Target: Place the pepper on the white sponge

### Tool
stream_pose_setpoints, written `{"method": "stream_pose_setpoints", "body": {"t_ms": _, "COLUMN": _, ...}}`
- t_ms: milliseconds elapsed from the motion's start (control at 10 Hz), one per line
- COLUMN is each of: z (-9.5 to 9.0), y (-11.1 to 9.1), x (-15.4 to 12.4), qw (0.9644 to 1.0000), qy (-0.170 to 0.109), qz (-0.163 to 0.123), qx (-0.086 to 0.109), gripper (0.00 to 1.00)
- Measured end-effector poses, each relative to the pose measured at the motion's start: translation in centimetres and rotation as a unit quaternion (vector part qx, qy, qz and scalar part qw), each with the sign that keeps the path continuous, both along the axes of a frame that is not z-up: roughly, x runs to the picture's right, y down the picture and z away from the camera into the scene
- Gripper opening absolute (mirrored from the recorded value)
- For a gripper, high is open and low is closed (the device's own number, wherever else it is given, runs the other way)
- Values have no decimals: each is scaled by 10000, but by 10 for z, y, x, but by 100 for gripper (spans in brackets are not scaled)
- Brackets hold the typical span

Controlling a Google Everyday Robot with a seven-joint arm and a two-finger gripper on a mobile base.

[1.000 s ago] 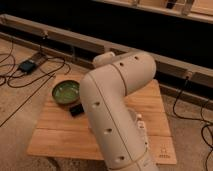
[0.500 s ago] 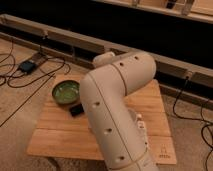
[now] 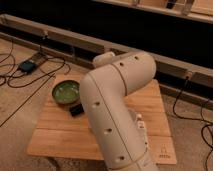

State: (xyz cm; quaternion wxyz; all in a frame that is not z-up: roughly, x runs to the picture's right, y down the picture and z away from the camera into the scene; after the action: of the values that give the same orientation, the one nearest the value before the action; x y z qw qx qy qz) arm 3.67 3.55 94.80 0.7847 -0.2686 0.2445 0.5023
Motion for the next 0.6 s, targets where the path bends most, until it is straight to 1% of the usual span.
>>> {"method": "stream_pose_setpoints", "body": {"t_ms": 400, "z": -1, "y": 1, "x": 1, "qw": 10000, "qy": 10, "qz": 8, "qx": -2, "gripper": 80}}
{"method": "stream_pose_setpoints", "body": {"t_ms": 500, "z": 2, "y": -1, "x": 1, "qw": 9998, "qy": -28, "qz": 161, "qx": 97, "gripper": 80}}
{"method": "stream_pose_setpoints", "body": {"t_ms": 600, "z": 8, "y": -2, "x": 3, "qw": 9986, "qy": -142, "qz": 453, "qx": 246, "gripper": 80}}
